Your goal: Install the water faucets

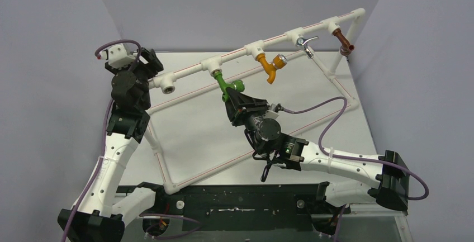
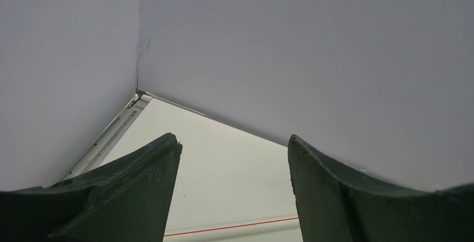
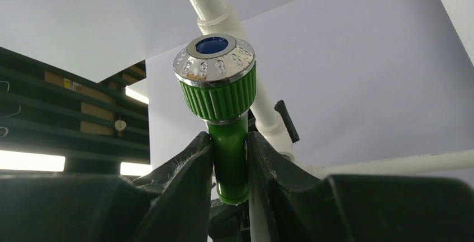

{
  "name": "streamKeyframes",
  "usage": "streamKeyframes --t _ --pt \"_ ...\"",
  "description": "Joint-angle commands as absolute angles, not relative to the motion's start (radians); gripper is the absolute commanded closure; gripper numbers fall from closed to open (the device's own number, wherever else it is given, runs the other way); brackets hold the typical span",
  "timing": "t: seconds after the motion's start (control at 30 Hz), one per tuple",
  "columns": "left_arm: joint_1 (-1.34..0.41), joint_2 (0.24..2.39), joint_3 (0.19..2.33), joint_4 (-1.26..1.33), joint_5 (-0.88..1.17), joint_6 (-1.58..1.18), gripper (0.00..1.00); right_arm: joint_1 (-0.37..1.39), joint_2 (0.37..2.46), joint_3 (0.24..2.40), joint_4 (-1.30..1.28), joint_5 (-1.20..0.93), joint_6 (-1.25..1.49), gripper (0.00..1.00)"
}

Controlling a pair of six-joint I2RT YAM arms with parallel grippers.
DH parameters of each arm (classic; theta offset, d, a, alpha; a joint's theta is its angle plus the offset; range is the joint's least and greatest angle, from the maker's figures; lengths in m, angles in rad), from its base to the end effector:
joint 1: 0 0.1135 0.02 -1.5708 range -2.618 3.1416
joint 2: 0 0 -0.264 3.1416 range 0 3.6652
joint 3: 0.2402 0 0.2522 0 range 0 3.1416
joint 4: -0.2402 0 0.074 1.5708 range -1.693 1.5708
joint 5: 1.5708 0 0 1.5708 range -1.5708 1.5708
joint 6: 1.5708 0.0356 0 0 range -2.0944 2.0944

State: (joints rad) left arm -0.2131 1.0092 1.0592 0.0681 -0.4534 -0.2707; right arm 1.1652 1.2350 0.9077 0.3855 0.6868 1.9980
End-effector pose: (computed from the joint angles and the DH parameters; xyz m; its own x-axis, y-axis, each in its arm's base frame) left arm 0.2245 -0.0326 0.4216 0.1738 -0.2836 -0.9431 -0.1956 0.9286 -0.3153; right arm 0.1334 0.2535 0.3467 -0.4289 0.7849 0.4472 0.1700 -0.4161 0.8933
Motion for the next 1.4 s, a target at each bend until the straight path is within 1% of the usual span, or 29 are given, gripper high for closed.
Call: streamKeyframes --t 0.0,0.4,0.5,0.63,1.0,1.07,1.2,1.37 --pt "-0.233 0.997 0.993 -0.236 -0.341 -0.216 0.32 1.085 1.282 0.89 0.34 0.808 2.06 1.0" --pt "-0.23 1.003 0.99 -0.231 -0.343 -0.217 0.32 1.101 1.255 0.852 0.384 0.821 2.053 1.0" --pt "-0.23 1.008 0.991 -0.233 -0.343 -0.216 0.32 1.101 1.264 0.849 0.403 0.809 2.054 0.91" --pt "-0.23 1.008 0.99 -0.233 -0.345 -0.215 0.32 1.1 1.272 0.848 0.425 0.798 2.041 0.73" --pt "-0.229 1.008 0.991 -0.235 -0.342 -0.215 0.32 1.101 1.275 0.847 0.459 0.789 2.016 0.59" --pt "-0.229 1.01 0.991 -0.235 -0.345 -0.214 0.32 1.103 1.272 0.844 0.474 0.785 1.995 0.55" --pt "-0.229 1.012 0.992 -0.236 -0.348 -0.213 0.32 1.109 1.26 0.833 0.487 0.775 1.951 0.44" --pt "-0.229 1.016 0.992 -0.237 -0.353 -0.213 0.32 1.12 1.225 0.811 0.523 0.75 1.843 0.34"
